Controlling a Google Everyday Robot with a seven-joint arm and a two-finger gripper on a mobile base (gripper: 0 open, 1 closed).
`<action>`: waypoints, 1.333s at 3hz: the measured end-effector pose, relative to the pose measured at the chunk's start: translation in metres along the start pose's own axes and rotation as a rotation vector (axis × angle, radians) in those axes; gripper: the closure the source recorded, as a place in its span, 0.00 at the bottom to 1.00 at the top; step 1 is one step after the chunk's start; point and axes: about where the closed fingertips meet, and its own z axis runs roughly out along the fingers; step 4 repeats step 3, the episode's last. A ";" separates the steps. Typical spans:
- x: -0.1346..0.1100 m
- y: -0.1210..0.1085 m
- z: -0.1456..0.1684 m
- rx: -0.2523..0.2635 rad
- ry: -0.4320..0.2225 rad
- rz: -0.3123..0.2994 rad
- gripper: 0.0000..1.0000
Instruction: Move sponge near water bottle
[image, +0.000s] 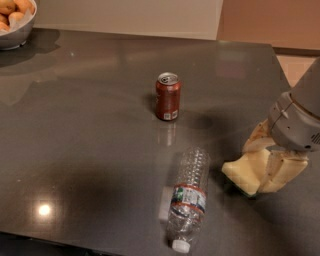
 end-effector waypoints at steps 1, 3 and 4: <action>-0.005 0.004 0.005 -0.008 -0.004 -0.002 0.12; -0.006 0.002 0.004 0.002 -0.004 -0.002 0.00; -0.006 0.002 0.004 0.002 -0.004 -0.002 0.00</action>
Offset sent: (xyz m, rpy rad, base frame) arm -0.0036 0.0052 -0.0028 0.0027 0.0066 0.0032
